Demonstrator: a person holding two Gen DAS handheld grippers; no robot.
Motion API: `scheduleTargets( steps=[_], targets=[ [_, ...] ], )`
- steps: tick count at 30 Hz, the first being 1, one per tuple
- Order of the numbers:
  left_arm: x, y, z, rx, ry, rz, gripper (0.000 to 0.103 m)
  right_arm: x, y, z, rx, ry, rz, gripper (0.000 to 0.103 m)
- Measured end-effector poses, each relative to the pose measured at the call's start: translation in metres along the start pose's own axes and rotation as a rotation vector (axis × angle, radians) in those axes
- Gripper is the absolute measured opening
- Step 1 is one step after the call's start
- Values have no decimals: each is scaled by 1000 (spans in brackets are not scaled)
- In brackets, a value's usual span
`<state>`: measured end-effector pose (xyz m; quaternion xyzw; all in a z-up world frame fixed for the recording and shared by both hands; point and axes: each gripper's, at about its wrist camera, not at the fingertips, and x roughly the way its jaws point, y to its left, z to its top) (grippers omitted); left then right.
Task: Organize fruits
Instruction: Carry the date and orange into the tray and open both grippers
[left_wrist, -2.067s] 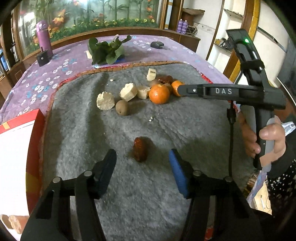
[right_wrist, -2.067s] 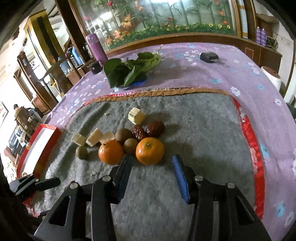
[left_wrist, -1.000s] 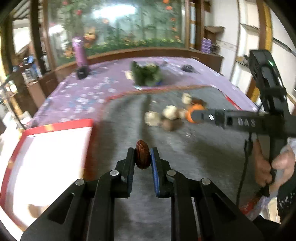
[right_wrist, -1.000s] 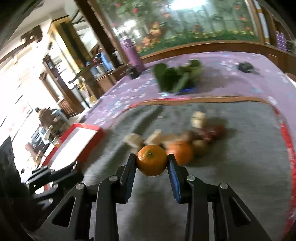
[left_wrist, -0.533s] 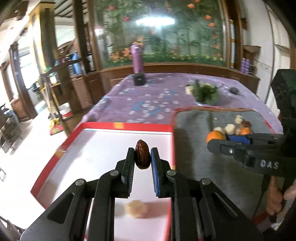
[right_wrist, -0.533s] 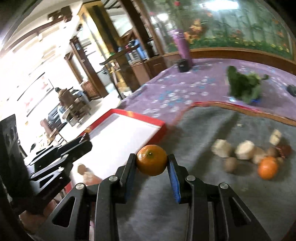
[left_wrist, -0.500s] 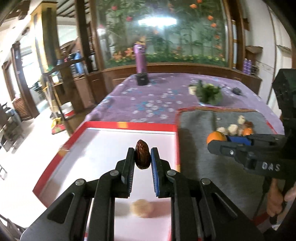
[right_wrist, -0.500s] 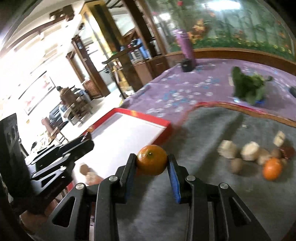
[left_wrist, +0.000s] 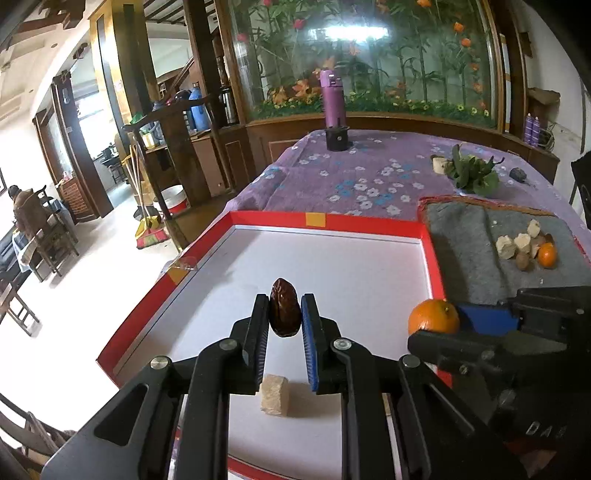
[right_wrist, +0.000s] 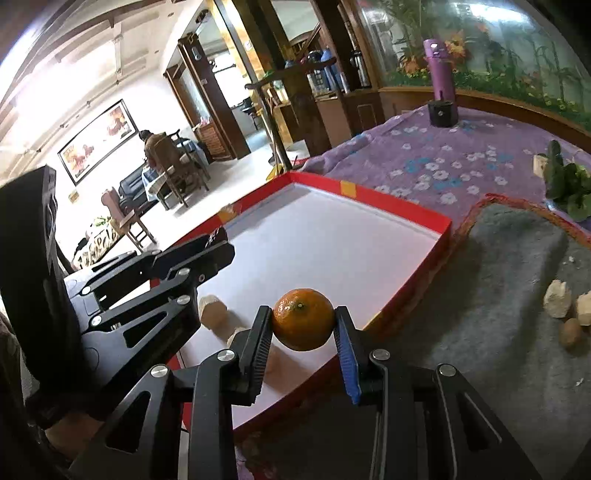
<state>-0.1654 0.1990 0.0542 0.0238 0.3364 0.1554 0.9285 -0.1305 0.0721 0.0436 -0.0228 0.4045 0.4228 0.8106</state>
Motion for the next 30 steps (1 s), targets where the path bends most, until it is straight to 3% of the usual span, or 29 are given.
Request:
scheduleTargets(
  steps=[16, 20, 21, 24, 30],
  targets=[
    [18, 7, -10, -9, 76, 52, 18, 11, 10, -3, -21, 34, -8, 36],
    [19, 13, -10, -38, 86, 72, 56, 3, 4, -2, -2, 14, 14, 37],
    [17, 15, -9, -42, 80, 81, 60, 1, 2, -2, 2, 8, 14, 37],
    [13, 19, -7, -55, 71, 93, 61, -8, -9, -2, 21, -11, -6, 38],
    [6, 10, -5, -62, 69, 48, 69, -25, -49, -7, 117, -37, -41, 38]
  ],
)
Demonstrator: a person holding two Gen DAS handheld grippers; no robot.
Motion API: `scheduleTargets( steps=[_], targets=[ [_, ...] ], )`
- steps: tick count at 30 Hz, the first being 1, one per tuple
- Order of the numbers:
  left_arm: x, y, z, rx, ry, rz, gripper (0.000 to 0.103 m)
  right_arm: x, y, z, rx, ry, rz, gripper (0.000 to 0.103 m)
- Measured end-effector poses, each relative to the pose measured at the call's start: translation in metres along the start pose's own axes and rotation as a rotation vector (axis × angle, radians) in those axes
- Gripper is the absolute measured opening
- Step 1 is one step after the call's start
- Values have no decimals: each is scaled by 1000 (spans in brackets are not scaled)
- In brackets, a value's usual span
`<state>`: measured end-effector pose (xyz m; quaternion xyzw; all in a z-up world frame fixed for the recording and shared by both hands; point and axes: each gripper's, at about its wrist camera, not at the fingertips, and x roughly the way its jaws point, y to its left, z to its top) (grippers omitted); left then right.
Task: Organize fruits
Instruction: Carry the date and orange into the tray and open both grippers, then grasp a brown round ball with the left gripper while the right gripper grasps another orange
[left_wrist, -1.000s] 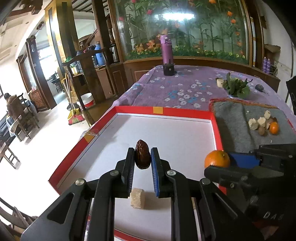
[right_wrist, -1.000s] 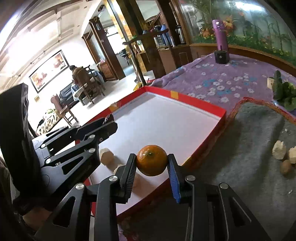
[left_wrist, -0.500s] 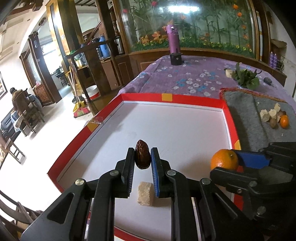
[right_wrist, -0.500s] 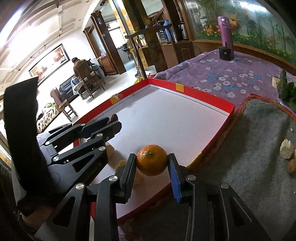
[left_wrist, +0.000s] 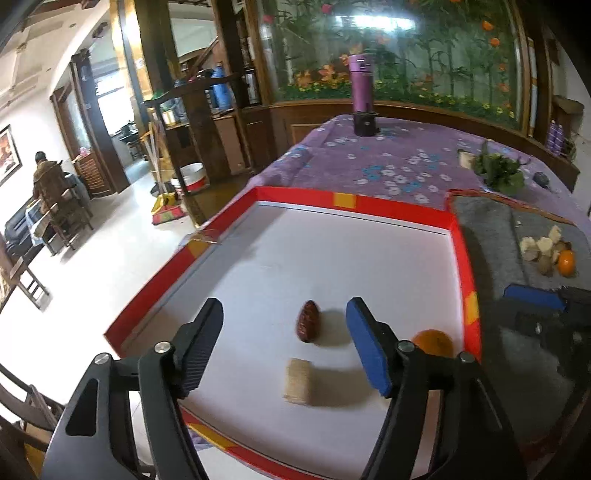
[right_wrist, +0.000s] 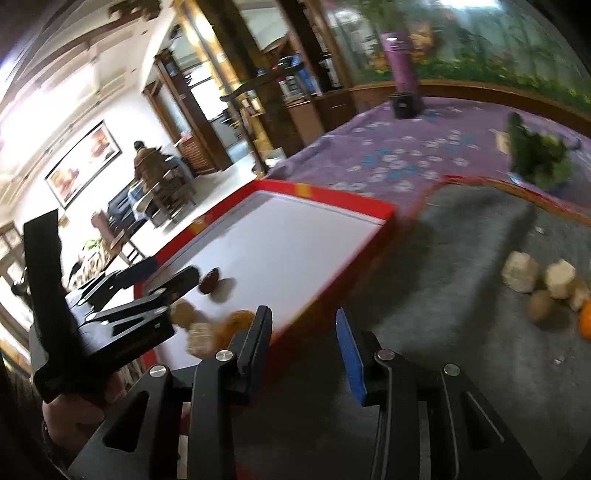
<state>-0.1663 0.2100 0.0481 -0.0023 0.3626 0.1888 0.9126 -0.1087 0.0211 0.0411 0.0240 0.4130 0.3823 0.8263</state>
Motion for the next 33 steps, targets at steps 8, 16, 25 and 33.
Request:
scheduleTargets(
  steps=[8, 16, 25, 33],
  targets=[
    [-17, -43, 6, 96, -20, -82, 69, -42, -66, -9, 102, -54, -94, 39],
    [-28, -106, 16, 226, -36, -184, 71, -85, -147, -17, 240, -46, -242, 43],
    [-22, -165, 23, 324, 24, -297, 71, -68, -182, -2, 286, 11, -270, 42],
    [-4, -198, 26, 322, 121, -410, 70, -59, -185, -1, 258, -24, -241, 40]
  ],
)
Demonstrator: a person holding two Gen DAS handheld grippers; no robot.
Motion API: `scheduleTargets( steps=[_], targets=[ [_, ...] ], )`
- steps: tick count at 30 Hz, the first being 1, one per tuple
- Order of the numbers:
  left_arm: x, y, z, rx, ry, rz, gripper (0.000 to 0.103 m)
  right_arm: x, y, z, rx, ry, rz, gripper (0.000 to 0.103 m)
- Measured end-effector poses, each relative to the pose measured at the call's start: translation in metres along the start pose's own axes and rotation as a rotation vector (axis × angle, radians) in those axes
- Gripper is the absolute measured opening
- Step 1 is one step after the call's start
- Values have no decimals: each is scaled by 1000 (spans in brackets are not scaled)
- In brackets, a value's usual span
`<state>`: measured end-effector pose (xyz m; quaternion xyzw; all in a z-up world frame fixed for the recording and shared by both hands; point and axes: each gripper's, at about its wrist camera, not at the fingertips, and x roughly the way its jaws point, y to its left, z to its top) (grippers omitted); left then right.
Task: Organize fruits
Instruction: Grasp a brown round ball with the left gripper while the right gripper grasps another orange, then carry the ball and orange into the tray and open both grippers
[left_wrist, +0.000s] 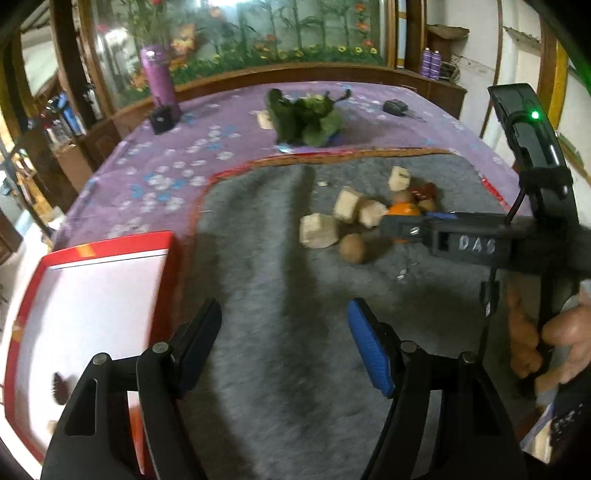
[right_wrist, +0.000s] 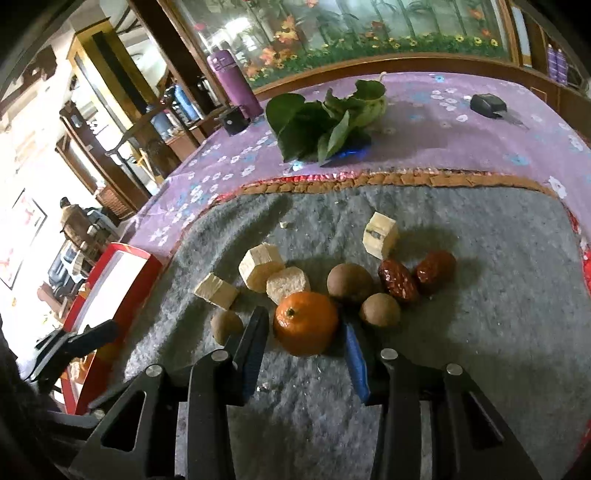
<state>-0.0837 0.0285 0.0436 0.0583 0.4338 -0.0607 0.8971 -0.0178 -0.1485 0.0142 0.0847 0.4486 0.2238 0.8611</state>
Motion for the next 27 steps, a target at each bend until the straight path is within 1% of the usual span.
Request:
scheduleTargets(
  steps=[2, 6, 7, 10, 11, 13, 15, 16, 19, 21, 23, 26, 27],
  targets=[
    [3, -7, 6, 8, -10, -13, 70, 0, 0, 0, -14, -2, -6, 37],
    [14, -17, 15, 23, 1, -34, 70, -3, 1, -2, -34, -4, -9, 36],
    [16, -19, 17, 28, 1, -40, 70, -5, 0, -2, -27, -3, 2, 36],
    [24, -26, 24, 40, 14, -52, 70, -13, -15, 1, 61, -11, 80, 36],
    [26, -27, 25, 39, 18, -58, 70, -16, -20, 2, 88, -19, 91, 36],
    [30, -28, 27, 32, 24, -62, 65, -22, -32, 4, 147, -40, 109, 36],
    [37, -30, 30, 28, 35, -74, 52, -26, -42, 4, 196, -54, 127, 36],
    [39, -31, 31, 25, 40, -84, 50, -27, -45, 5, 210, -56, 129, 36],
    [45, -33, 33, 17, 47, -87, 47, -24, -46, 4, 222, -48, 120, 36],
    [50, -34, 33, 8, 57, -104, 32, -22, -46, 4, 227, -41, 120, 36],
    [54, -35, 32, -2, 60, -118, 29, -22, -47, 5, 235, -41, 119, 36],
    [54, -34, 32, -9, 46, -129, 19, -20, -49, 5, 241, -37, 116, 36],
    [53, -32, 32, -19, 44, -138, 19, -20, -50, 4, 242, -37, 112, 36]
  ],
)
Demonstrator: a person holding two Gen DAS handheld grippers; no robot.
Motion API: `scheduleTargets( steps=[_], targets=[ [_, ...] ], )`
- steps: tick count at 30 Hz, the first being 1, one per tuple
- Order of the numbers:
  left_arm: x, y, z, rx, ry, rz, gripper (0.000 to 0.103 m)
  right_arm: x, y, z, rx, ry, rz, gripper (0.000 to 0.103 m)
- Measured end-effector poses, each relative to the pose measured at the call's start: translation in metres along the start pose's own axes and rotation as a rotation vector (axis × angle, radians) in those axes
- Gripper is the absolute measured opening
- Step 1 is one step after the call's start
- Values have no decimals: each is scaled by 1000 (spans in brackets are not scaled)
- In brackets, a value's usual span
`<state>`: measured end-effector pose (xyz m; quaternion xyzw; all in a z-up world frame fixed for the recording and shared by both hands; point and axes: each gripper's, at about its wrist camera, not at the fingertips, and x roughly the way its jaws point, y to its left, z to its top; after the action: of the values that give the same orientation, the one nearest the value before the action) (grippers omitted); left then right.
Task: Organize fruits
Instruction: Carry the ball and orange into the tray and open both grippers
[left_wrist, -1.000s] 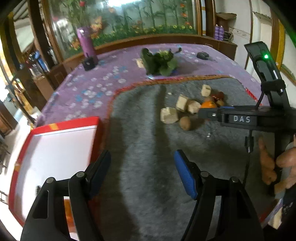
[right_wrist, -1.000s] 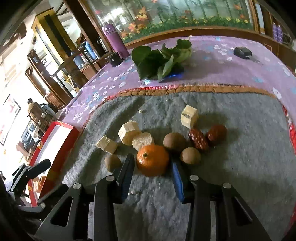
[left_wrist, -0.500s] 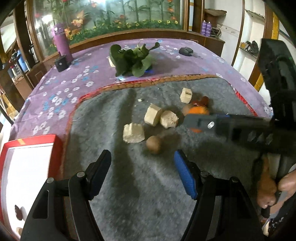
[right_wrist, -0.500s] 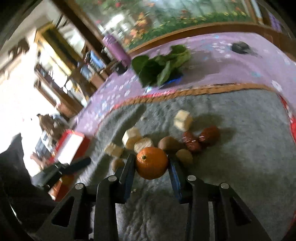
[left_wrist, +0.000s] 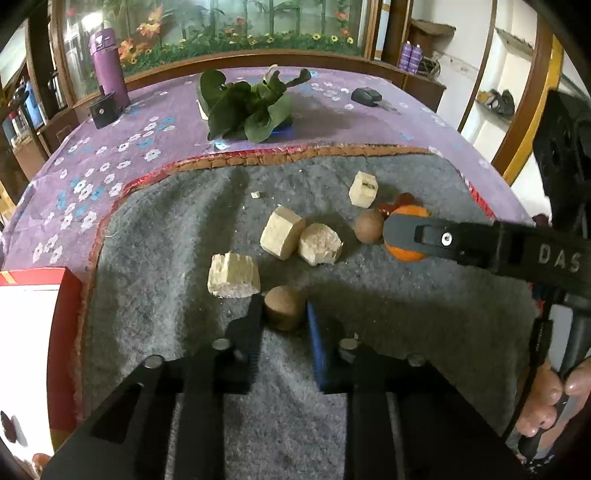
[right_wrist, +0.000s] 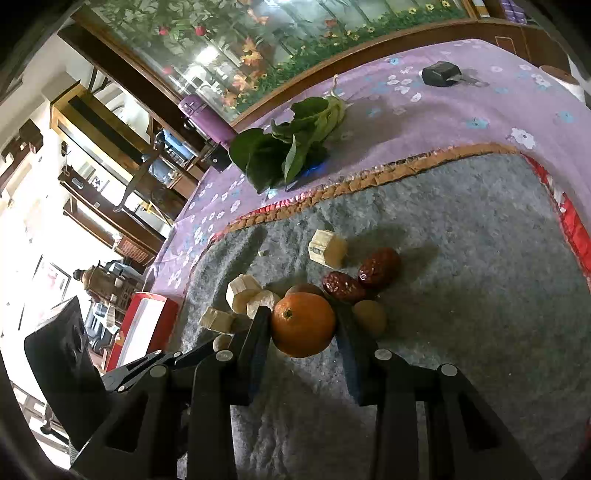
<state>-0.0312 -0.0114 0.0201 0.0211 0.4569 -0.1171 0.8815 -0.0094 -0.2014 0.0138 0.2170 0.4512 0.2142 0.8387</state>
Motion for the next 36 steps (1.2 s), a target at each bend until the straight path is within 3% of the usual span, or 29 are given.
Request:
scheduleTargets(
  steps=[10, 20, 24, 29, 36],
  targets=[
    [-26, 8, -16, -53, -57, -23, 19, 0, 0, -1, -12, -23, -10, 36],
    [-94, 45, -49, -89, -190, 109, 19, -17, 16, -3, -105, -151, -44, 36],
    [-126, 78, -62, -132, -245, 169, 19, -16, 28, -7, -143, -150, -44, 36],
    [-156, 138, -89, -234, -275, 285, 19, -3, 78, -24, -192, -79, 69, 36],
    [-165, 194, -125, -368, -259, 348, 19, 39, 185, -70, -379, 36, 204, 36]
  ],
)
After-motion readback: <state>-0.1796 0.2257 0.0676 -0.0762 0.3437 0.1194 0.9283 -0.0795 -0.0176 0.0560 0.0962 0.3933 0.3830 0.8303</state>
